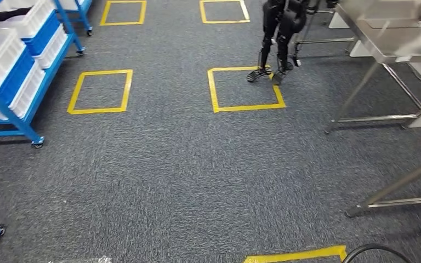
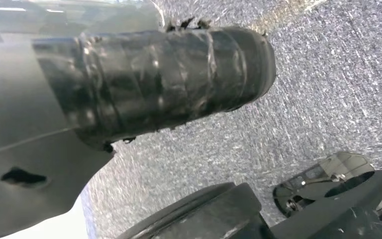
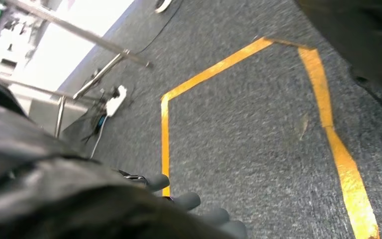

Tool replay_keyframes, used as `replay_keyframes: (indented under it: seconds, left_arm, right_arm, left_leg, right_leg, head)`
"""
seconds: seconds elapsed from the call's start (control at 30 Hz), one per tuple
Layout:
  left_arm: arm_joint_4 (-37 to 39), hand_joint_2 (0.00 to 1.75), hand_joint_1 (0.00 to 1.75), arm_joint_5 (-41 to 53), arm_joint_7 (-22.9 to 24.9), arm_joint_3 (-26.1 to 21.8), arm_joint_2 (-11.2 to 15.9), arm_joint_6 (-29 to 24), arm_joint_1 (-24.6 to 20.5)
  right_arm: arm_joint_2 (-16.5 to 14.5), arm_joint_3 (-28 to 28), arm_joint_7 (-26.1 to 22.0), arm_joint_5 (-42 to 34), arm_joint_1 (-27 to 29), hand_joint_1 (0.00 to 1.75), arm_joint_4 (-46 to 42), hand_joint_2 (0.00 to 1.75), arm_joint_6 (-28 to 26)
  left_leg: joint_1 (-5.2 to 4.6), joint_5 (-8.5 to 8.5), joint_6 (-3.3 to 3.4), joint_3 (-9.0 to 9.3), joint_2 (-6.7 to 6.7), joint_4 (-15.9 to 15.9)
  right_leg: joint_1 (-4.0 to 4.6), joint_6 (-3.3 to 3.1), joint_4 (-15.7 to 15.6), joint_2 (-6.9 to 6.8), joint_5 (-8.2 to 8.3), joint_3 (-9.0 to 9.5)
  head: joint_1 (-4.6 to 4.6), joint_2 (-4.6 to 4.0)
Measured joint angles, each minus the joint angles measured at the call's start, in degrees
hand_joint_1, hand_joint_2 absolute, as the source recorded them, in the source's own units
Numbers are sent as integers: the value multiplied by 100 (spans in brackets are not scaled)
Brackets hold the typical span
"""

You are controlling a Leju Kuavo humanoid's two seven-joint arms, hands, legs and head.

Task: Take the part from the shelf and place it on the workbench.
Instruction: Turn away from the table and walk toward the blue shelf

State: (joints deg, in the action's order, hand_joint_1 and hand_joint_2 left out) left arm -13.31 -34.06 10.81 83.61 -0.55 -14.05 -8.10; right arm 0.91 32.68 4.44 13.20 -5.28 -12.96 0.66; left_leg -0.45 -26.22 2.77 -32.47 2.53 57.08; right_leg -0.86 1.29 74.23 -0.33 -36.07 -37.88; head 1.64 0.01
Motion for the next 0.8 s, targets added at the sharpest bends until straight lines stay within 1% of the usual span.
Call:
replay_keyframes:
  seconds: [0.03,0.07,0.1,0.13,0.17,0.2,0.23,0.27,0.3,0.33,0.37,0.4,0.43,0.47,0.5,0.53,0.57,0.6,0.63,0.67,0.7,0.77,0.8]
  left_arm:
    - [0,0,0,3,-1,0,-2,0,4]
    - [0,0,0,4,-1,0,-2,0,9]
    - [0,0,0,7,-1,1,-1,0,9]
    - [0,0,0,10,-1,0,1,-1,5]
    - [0,0,0,15,-2,0,3,-1,0]
    - [0,0,0,19,-2,0,4,-2,-2]
    - [0,0,0,22,-3,0,4,-2,0]
    - [0,0,0,25,-3,1,7,-2,8]
    - [0,0,0,30,-3,1,8,-2,14]
    - [0,0,0,36,-3,1,10,-1,13]
    - [0,0,0,48,-3,1,11,5,4]
    - [0,0,0,65,0,2,10,24,-10]
    - [0,0,0,87,5,4,10,55,-27]
    - [0,0,0,113,13,9,9,91,-40]
    - [0,0,0,136,23,17,9,128,-48]
    - [0,0,0,162,34,24,9,153,-50]
    - [0,0,0,185,43,30,9,163,-52]
    - [0,0,0,211,49,33,9,164,-58]
    - [0,0,0,236,52,33,9,152,-72]
    - [0,0,0,250,53,34,9,131,-91]
    - [0,0,0,263,53,34,8,109,-110]
    - [0,0,0,270,53,35,8,78,-125]
    - [0,0,0,273,52,36,7,74,-119]
  right_arm:
    - [2,4,1,-13,5,0,1,0,-2]
    - [5,7,2,-28,10,0,2,0,-3]
    - [8,9,3,-44,16,0,4,0,-4]
    - [9,11,4,-58,22,0,7,0,-5]
    - [10,14,4,-66,25,0,9,0,-7]
    - [10,16,3,-72,23,0,11,0,-7]
    - [9,17,3,-75,16,0,10,0,-8]
    - [3,20,2,-78,9,0,9,0,-9]
    - [-2,22,2,-80,7,0,8,0,-9]
    - [-6,26,1,-84,8,0,7,0,-11]
    - [-8,28,-1,-90,14,0,7,0,-19]
    - [-5,30,-2,-103,20,0,8,0,-30]
    - [-2,31,-5,-126,23,0,8,0,-48]
    - [1,32,-11,-152,25,0,9,0,-72]
    - [2,33,-21,-177,25,0,9,0,-96]
    - [3,33,-36,-201,23,0,9,0,-117]
    - [3,33,-52,-224,22,0,8,0,-131]
    - [3,33,-71,-251,21,0,8,0,-136]
    - [3,32,-88,-279,19,0,7,0,-135]
    - [3,32,-100,-307,18,0,7,0,-131]
    - [3,32,-108,-332,17,0,8,0,-125]
    - [3,32,-111,-368,11,0,5,0,-113]
    - [6,33,-109,-378,9,0,3,0,-108]
  left_leg:
    - [10,-17,-15,7,95,24]
    - [21,-41,-38,9,184,59]
    - [24,-71,-71,-8,265,109]
    - [26,-98,-107,-42,344,165]
    - [30,-114,-144,-79,407,208]
    - [33,-117,-181,-115,467,229]
    - [42,-109,-209,-138,529,230]
    - [50,-110,-235,-154,537,235]
    - [41,-141,-263,-187,446,289]
    - [35,-218,-290,-265,293,439]
    - [34,-344,-319,-401,100,701]
    - [38,-492,-349,-589,-67,1053]
    - [57,-615,-370,-787,-148,1407]
    - [72,-667,-383,-932,-186,1655]
    - [81,-622,-385,-979,-205,1718]
    - [85,-480,-374,-906,-226,1558]
    - [79,-287,-351,-742,-273,1234]
    - [55,-135,-313,-543,-404,846]
    - [23,-30,-272,-376,-531,520]
    - [-11,12,-235,-269,-628,315]
    - [-40,2,-207,-228,-681,222]
    - [-46,11,-174,-212,-560,183]
    - [-25,26,-155,-174,-496,130]
  right_leg:
    - [-15,14,-186,18,191,43]
    - [-41,32,-527,82,434,161]
    - [-73,47,-868,233,599,285]
    - [-99,43,-1126,365,705,376]
    - [-110,29,-1268,467,738,429]
    - [-105,-3,-1295,509,710,441]
    - [-96,-46,-1300,442,719,450]
    - [-95,-83,-1313,368,723,472]
    - [-101,-121,-1332,298,724,495]
    - [-111,-155,-1353,220,725,520]
    - [-113,-183,-1369,141,719,543]
    - [-105,-205,-1377,58,707,559]
    - [-95,-220,-1379,-33,694,571]
    - [-85,-228,-1379,-121,679,584]
    - [-78,-231,-1379,-205,661,601]
    - [-73,-228,-1380,-281,642,624]
    - [-68,-222,-1381,-349,623,653]
    - [-64,-212,-1386,-412,604,683]
    - [-51,-192,-1393,-474,585,710]
    - [-41,-168,-1406,-530,571,731]
    - [-32,-139,-1423,-585,560,750]
    - [-18,-79,-1477,-689,546,814]
    - [-22,-46,-1493,-676,524,855]
  head:
    - [1,0]
    - [2,-1]
    - [3,-1]
    - [3,0]
    - [2,0]
    - [0,0]
    - [-2,1]
    - [-2,1]
    - [-5,1]
    - [-11,1]
    - [-17,0]
    - [-23,-1]
    - [-25,-1]
    - [-25,-1]
    - [-25,-1]
    - [-25,-1]
    - [-25,-1]
    - [-25,-1]
    - [-25,-1]
    - [-25,0]
    - [-24,0]
    - [-24,1]
    - [-21,0]
